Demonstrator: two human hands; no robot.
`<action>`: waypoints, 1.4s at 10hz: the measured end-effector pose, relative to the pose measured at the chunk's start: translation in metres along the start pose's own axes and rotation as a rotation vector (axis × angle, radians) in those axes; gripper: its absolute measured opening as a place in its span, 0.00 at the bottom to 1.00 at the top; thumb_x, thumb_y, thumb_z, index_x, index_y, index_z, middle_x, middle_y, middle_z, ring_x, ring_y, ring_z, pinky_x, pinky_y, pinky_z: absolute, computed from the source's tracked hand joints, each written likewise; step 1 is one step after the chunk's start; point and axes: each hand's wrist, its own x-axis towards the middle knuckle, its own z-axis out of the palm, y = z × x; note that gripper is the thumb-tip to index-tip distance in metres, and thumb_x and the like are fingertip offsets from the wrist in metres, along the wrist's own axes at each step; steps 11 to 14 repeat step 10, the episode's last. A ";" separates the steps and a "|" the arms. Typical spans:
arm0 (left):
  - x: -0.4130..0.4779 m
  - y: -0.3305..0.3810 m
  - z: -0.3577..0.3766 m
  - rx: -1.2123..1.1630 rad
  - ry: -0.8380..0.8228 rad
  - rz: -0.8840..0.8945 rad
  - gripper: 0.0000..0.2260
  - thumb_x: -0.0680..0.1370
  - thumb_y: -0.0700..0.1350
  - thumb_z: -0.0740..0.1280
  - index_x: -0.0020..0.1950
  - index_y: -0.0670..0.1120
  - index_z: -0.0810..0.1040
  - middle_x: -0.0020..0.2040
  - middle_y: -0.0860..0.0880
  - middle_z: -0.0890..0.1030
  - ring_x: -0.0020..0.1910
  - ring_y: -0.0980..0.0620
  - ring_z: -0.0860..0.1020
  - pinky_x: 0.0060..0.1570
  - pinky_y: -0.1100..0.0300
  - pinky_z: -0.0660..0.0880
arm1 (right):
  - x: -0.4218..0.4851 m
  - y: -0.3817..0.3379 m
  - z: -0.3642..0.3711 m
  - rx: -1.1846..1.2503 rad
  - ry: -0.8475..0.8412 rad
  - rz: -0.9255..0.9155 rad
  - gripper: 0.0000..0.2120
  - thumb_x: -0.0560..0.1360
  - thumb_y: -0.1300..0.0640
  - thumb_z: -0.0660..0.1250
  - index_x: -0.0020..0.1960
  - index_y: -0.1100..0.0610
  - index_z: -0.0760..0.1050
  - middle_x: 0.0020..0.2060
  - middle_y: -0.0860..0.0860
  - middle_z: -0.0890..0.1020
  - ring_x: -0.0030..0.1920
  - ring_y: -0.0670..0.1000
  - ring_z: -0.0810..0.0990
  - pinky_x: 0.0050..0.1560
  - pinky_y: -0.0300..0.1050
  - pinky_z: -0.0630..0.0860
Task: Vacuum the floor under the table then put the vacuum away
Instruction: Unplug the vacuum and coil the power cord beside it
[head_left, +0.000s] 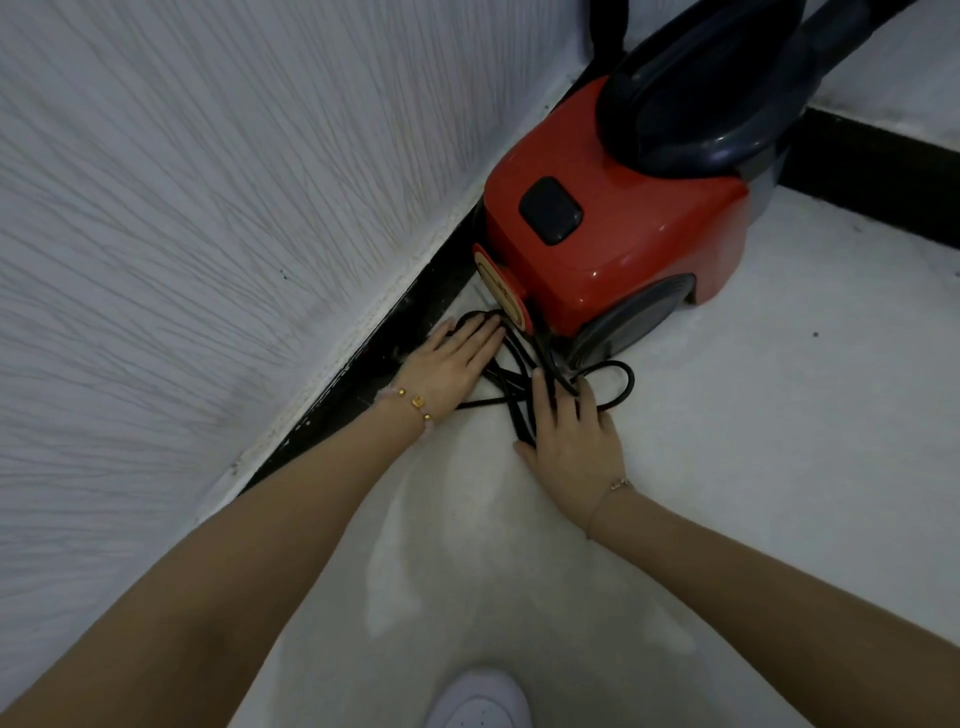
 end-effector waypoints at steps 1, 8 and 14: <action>0.004 -0.001 0.000 -0.027 -0.021 0.005 0.21 0.76 0.39 0.53 0.66 0.39 0.75 0.64 0.42 0.79 0.62 0.45 0.78 0.60 0.49 0.75 | -0.006 0.004 0.003 -0.003 0.018 -0.037 0.42 0.61 0.41 0.76 0.68 0.63 0.71 0.56 0.62 0.81 0.57 0.63 0.80 0.45 0.56 0.80; -0.017 0.018 -0.007 -0.188 -0.020 -0.175 0.19 0.76 0.39 0.56 0.62 0.36 0.78 0.61 0.39 0.80 0.59 0.41 0.80 0.60 0.45 0.71 | -0.017 0.026 0.003 -0.079 0.002 -0.080 0.33 0.66 0.44 0.73 0.65 0.63 0.74 0.61 0.58 0.79 0.51 0.60 0.82 0.46 0.56 0.80; -0.015 0.022 -0.010 -0.130 -0.028 -0.191 0.20 0.74 0.37 0.55 0.59 0.37 0.80 0.59 0.40 0.81 0.58 0.42 0.81 0.55 0.45 0.77 | -0.031 0.057 -0.016 0.029 -0.003 -0.220 0.28 0.61 0.60 0.77 0.61 0.61 0.79 0.61 0.59 0.80 0.59 0.62 0.79 0.52 0.65 0.78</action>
